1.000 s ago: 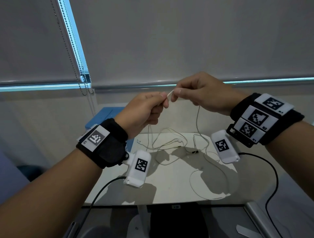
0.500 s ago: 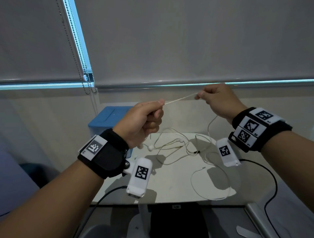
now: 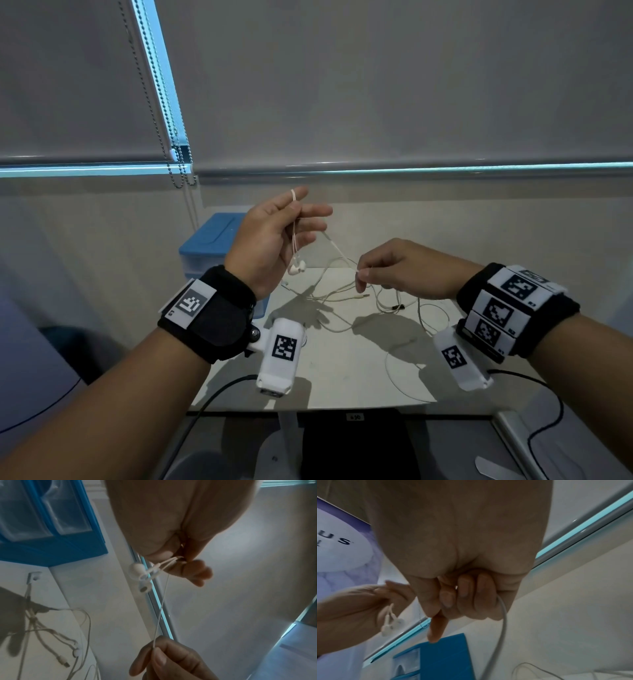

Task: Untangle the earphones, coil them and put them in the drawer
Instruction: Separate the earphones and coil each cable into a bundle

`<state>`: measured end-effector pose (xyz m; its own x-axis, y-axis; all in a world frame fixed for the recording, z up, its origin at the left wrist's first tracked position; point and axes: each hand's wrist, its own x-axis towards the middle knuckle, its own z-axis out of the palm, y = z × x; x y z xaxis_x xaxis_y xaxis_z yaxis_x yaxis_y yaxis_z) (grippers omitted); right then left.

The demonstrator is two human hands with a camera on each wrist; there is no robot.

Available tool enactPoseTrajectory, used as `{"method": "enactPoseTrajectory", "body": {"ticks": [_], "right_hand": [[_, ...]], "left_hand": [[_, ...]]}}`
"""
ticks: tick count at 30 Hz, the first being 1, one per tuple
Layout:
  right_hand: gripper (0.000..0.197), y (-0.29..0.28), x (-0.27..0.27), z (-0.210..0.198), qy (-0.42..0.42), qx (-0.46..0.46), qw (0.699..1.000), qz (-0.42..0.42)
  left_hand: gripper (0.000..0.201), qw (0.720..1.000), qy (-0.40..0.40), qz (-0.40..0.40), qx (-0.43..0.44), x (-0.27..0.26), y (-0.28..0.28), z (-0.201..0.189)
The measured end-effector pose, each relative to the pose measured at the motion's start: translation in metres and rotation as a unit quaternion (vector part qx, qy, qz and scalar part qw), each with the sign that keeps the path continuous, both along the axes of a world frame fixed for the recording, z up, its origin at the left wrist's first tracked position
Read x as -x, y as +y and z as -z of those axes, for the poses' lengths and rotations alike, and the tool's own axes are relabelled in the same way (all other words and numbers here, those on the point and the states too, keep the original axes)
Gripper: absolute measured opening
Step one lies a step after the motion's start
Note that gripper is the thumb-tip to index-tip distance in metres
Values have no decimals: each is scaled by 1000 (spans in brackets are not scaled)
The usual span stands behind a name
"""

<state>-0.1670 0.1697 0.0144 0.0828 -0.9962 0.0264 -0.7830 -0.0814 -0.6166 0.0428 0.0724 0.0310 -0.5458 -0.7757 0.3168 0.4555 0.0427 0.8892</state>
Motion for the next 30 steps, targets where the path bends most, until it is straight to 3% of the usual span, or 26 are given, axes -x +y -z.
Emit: {"method": "enactPoseTrajectory", "body": {"ticks": [5, 9, 14, 18, 23, 27, 30], "right_hand": [[25, 16, -21, -19, -10, -26, 997, -69], [25, 23, -38, -41, 5, -14, 993, -119], [26, 30, -45, -68, 35, 12, 988, -147], [27, 23, -39, -79, 12, 66, 990, -121], [28, 4, -23, -78, 48, 142, 989, -2], [29, -13, -13, -66, -9, 194, 980, 48], [32, -19, -6, -50, -76, 197, 973, 88]], "left_hand": [[45, 999, 35, -19, -31, 1, -7, 6], [48, 997, -52, -40, 42, 7, -1, 10], [42, 974, -154, -25, 163, 10, 20, 8], [29, 950, -200, -21, 238, 8, 21, 10], [34, 970, -169, 4, 175, 5, 20, 7], [37, 971, -182, 36, 151, -2, 19, 2], [36, 979, -146, 81, 117, -9, 18, 0]]}}
